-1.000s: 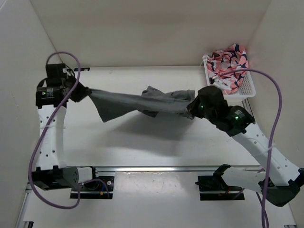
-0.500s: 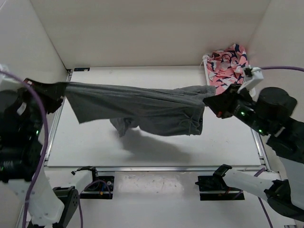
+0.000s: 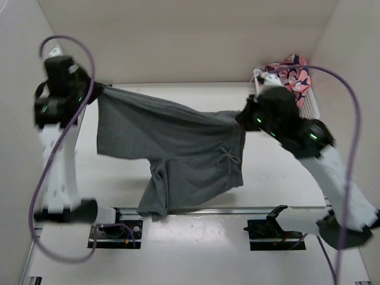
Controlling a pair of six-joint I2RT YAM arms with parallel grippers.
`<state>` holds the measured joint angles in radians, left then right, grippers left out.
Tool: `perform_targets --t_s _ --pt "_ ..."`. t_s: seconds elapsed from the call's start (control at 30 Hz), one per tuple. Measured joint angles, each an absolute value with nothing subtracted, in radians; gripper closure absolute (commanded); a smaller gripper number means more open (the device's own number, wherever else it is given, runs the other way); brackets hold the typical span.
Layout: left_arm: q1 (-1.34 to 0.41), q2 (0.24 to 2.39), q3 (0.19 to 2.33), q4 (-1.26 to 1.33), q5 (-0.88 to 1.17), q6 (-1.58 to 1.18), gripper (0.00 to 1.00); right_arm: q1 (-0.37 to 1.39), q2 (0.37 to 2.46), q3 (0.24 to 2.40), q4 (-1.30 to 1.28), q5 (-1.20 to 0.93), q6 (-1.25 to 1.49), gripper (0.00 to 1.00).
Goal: Fold and stack the shorts
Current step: Flatten the shorts out
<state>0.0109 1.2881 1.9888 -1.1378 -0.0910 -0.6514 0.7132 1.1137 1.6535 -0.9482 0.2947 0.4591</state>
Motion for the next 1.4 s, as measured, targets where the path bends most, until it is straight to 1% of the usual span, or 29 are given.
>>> perform_targets --t_s 0.03,0.07,0.1,0.13,0.17,0.2,0.23,0.33,0.37,0.43,0.5,0.53,0.57,0.6,0.63,0.7,0.8,0.83,0.87,0.97,1.0,1.1,1.2,1.27,1.33,1.37,1.4 --pt "0.013 1.368 1.989 -1.112 -0.091 -0.644 0.9 0.683 1.171 1.651 -0.924 0.286 0.445 1.0" --pt "0.017 1.448 1.992 -1.083 -0.091 -0.637 0.85 0.632 1.241 1.651 -0.889 0.258 0.435 1.0" --pt "0.019 1.549 2.001 -1.054 -0.089 -0.627 0.72 0.563 1.318 1.649 -0.832 0.198 0.428 0.93" --pt "0.02 1.658 2.036 -1.048 -0.088 -0.62 0.53 0.494 1.409 1.649 -0.781 0.143 0.428 0.39" --pt "0.022 1.774 2.099 -1.044 -0.083 -0.611 0.31 0.441 1.493 1.659 -0.743 0.104 0.434 0.17" --pt "0.023 1.882 2.164 -1.037 -0.081 -0.599 0.12 0.383 1.61 1.697 -0.722 0.076 0.432 0.02" --pt "0.025 2.006 2.249 -1.046 -0.076 -0.591 0.05 0.336 1.736 1.768 -0.713 0.052 0.435 0.0" --pt "0.028 2.331 2.527 -1.104 -0.065 -0.582 0.01 0.24 2.059 1.958 -0.668 0.011 0.446 0.0" --pt "0.03 2.376 2.537 -1.111 -0.062 -0.579 0.01 0.219 2.124 1.983 -0.66 0.002 0.451 0.0" --pt "0.03 2.392 2.45 -1.13 -0.057 -0.567 0.02 0.196 2.172 1.97 -0.669 -0.008 0.462 0.0" --pt "0.029 2.323 2.283 -1.118 -0.056 -0.555 0.11 0.19 2.141 1.892 -0.667 -0.014 0.468 0.0" --pt "0.026 2.267 2.196 -1.108 -0.054 -0.545 0.17 0.192 2.105 1.839 -0.65 -0.02 0.471 0.02" --pt "0.022 2.195 2.096 -1.097 -0.053 -0.535 0.32 0.197 2.049 1.769 -0.633 -0.027 0.471 0.05" --pt "0.015 2.113 1.999 -1.091 -0.052 -0.524 0.38 0.2 1.992 1.705 -0.631 -0.031 0.472 0.08" --pt "0.005 2.037 1.926 -1.093 -0.05 -0.519 0.4 0.204 1.923 1.632 -0.623 -0.034 0.477 0.1" --pt "-0.031 1.861 1.763 -1.064 -0.043 -0.496 0.41 0.214 1.758 1.46 -0.584 -0.046 0.496 0.12" --pt "-0.114 1.641 1.544 -1.028 -0.026 -0.479 0.43 0.214 1.547 1.237 -0.54 -0.088 0.529 0.12" --pt "-0.146 1.59 1.473 -1.015 -0.012 -0.476 0.36 0.209 1.498 1.176 -0.537 -0.103 0.541 0.12" --pt "-0.177 1.558 1.409 -1.012 0.006 -0.474 0.33 0.2 1.462 1.123 -0.526 -0.119 0.549 0.14" --pt "-0.249 1.557 1.254 -0.993 0.05 -0.487 0.28 0.163 1.398 0.962 -0.5 -0.178 0.575 0.14" --pt "-0.276 1.576 1.216 -0.986 0.064 -0.491 0.28 0.15 1.392 0.916 -0.491 -0.198 0.583 0.15" --pt "-0.339 1.63 1.149 -0.981 0.091 -0.509 0.25 0.124 1.397 0.825 -0.474 -0.257 0.609 0.15" --pt "-0.396 1.646 1.138 -0.966 0.116 -0.527 0.25 0.124 1.409 0.781 -0.432 -0.306 0.635 0.17" --pt "-0.428 1.646 1.138 -0.947 0.125 -0.537 0.31 0.125 1.425 0.77 -0.394 -0.337 0.653 0.17" --pt "-0.451 1.649 1.138 -0.935 0.134 -0.546 0.41 0.125 1.45 0.769 -0.352 -0.356 0.668 0.2" --pt "-0.458 1.653 1.138 -0.931 0.139 -0.55 0.63 0.125 1.468 0.769 -0.328 -0.364 0.675 0.21" --pt "-0.461 1.657 1.138 -0.926 0.142 -0.56 0.75 0.125 1.49 0.769 -0.307 -0.371 0.682 0.23"
